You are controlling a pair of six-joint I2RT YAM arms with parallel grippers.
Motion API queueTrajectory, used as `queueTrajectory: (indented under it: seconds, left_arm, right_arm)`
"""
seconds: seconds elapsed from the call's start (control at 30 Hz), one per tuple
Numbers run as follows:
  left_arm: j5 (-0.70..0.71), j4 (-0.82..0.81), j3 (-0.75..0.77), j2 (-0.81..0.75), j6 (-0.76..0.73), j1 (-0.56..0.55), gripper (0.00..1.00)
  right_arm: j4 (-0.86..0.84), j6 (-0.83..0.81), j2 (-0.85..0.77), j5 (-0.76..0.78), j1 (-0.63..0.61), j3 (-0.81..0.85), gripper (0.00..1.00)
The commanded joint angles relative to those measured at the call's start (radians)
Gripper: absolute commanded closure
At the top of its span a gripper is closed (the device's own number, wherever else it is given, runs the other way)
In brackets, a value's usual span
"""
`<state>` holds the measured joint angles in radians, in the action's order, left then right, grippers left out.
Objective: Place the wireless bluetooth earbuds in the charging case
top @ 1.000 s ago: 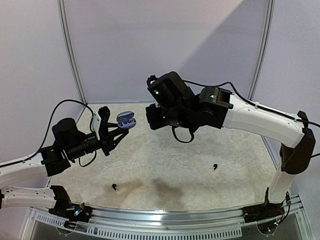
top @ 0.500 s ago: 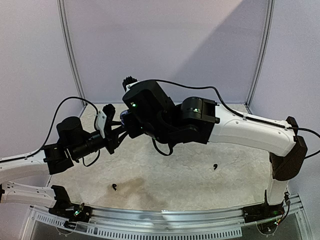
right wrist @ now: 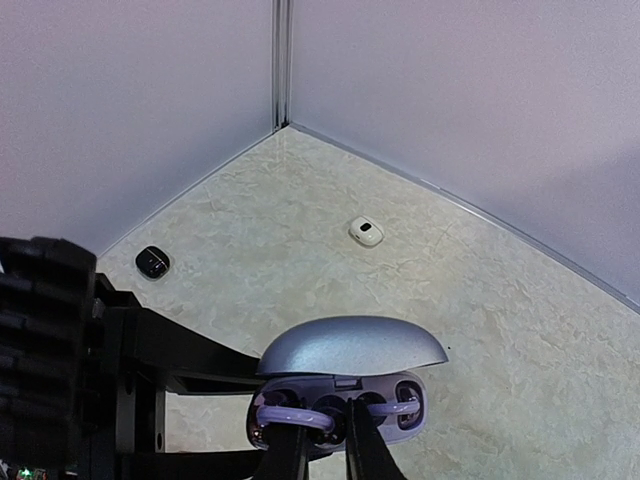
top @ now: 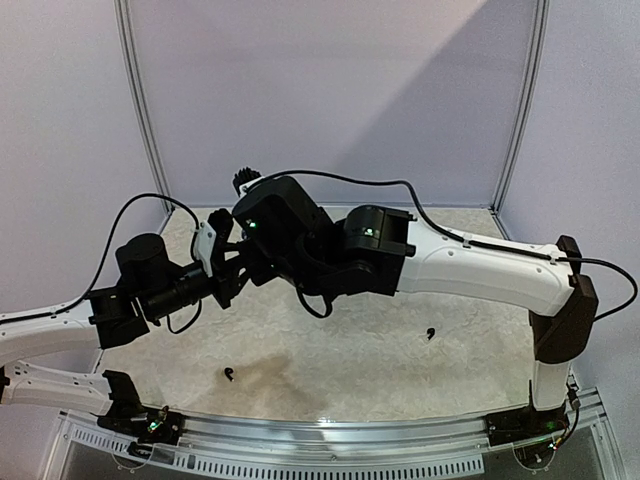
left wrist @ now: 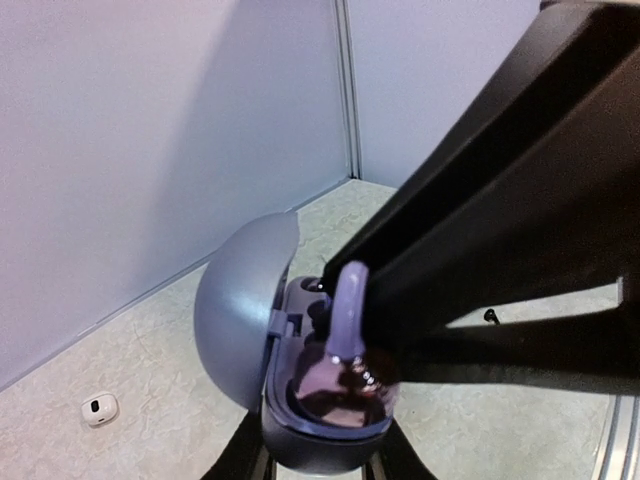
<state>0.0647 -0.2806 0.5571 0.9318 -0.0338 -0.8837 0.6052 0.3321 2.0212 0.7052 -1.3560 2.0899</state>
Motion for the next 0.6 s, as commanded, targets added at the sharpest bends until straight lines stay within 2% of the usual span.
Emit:
queueTrajectory:
  seconds: [0.0,0.33,0.57]
  left_arm:
    - [0.004,-0.041,0.023,0.002,-0.001,-0.017,1.0]
    - [-0.003,-0.047,0.019,-0.007,-0.023,-0.018,1.0]
    - [-0.011,-0.042,0.015,-0.009,-0.022,-0.018,1.0]
  right_arm:
    - [0.02,0.006,0.038,0.013,-0.006,0.027,0.96]
    - [0.065,0.0,0.043,0.031,0.001,0.025,0.94]
    - [0.02,-0.026,0.019,0.019,0.006,0.024,0.94]
